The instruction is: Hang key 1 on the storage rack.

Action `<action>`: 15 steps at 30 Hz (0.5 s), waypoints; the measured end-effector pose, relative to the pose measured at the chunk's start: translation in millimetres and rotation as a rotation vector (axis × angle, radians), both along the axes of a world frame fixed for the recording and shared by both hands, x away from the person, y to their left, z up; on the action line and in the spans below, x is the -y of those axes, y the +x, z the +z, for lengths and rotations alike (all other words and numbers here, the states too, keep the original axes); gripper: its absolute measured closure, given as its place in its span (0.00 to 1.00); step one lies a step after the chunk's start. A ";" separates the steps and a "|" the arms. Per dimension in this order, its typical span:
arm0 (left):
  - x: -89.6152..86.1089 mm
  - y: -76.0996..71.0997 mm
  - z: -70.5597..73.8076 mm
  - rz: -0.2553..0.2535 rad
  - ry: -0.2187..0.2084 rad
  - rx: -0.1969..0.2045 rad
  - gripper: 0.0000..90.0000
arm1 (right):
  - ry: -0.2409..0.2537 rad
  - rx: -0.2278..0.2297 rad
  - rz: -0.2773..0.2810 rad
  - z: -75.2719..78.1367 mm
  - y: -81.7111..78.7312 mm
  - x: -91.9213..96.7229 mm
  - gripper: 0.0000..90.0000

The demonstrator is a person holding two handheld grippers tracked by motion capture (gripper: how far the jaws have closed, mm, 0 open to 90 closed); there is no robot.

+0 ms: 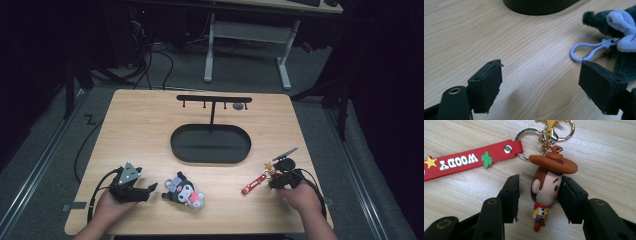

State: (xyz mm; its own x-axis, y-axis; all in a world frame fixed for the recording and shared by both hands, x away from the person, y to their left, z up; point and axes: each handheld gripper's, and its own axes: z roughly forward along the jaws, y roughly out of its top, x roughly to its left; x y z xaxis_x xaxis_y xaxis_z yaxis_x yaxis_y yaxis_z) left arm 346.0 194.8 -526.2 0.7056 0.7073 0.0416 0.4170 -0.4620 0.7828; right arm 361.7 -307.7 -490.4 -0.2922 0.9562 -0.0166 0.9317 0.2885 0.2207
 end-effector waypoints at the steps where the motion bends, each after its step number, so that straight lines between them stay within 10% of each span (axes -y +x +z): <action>1: 0.2 -0.1 -0.1 0.000 0.001 0.000 0.22 | 0.004 0.005 -0.003 -0.3 -0.2 0.3 0.60; 15: 0.1 -0.4 0.3 -0.003 -0.001 -0.001 0.22 | -0.009 -0.010 0.013 1.1 3.9 -2.2 0.65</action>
